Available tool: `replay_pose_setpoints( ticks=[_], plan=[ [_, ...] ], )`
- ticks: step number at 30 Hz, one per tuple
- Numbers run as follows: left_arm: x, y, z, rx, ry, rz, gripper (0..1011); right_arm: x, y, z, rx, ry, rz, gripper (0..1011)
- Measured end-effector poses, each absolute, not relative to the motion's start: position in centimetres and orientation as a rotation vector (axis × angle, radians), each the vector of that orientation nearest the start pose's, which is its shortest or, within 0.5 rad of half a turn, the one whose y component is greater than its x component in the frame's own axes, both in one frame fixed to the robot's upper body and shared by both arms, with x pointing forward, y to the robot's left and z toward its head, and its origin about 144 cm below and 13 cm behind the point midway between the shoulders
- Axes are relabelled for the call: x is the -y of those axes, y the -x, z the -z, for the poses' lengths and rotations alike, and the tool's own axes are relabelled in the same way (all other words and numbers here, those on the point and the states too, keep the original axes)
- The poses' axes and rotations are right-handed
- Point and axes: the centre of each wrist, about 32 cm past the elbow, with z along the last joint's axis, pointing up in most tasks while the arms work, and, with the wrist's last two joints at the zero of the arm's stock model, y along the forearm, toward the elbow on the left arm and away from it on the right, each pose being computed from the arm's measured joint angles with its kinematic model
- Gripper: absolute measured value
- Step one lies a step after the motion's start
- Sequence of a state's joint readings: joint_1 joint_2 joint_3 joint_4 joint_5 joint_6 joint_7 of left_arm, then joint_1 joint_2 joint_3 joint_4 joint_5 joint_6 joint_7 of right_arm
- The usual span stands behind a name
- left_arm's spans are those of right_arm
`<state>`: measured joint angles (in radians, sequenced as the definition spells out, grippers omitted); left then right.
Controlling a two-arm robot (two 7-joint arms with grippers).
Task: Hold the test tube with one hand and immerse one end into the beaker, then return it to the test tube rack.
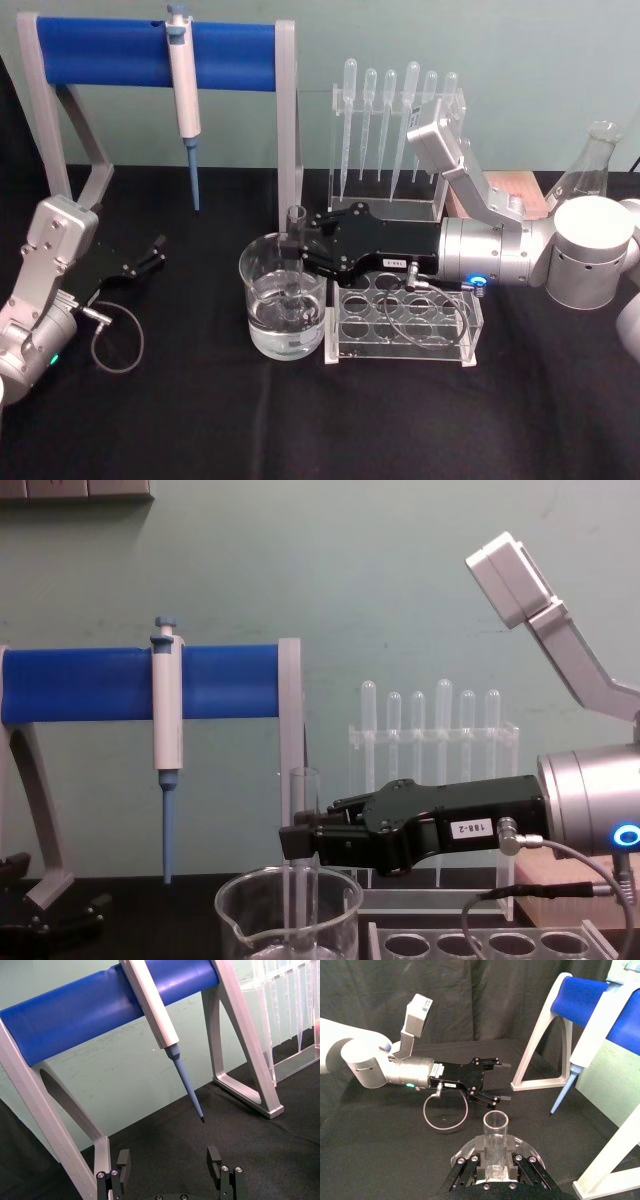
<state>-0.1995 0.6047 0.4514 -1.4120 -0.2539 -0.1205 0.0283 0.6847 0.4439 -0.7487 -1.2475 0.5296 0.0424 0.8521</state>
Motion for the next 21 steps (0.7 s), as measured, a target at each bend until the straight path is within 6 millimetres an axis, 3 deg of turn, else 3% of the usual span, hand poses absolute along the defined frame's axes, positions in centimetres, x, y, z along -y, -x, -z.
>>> replay_pose_setpoints(
  ticks=[21],
  plan=[
    [-30.97,-48.86,-113.98,0.285,-0.304,-1.248,1000,20.92,-59.2,-123.45,0.084,0.198,0.26,238]
  ],
)
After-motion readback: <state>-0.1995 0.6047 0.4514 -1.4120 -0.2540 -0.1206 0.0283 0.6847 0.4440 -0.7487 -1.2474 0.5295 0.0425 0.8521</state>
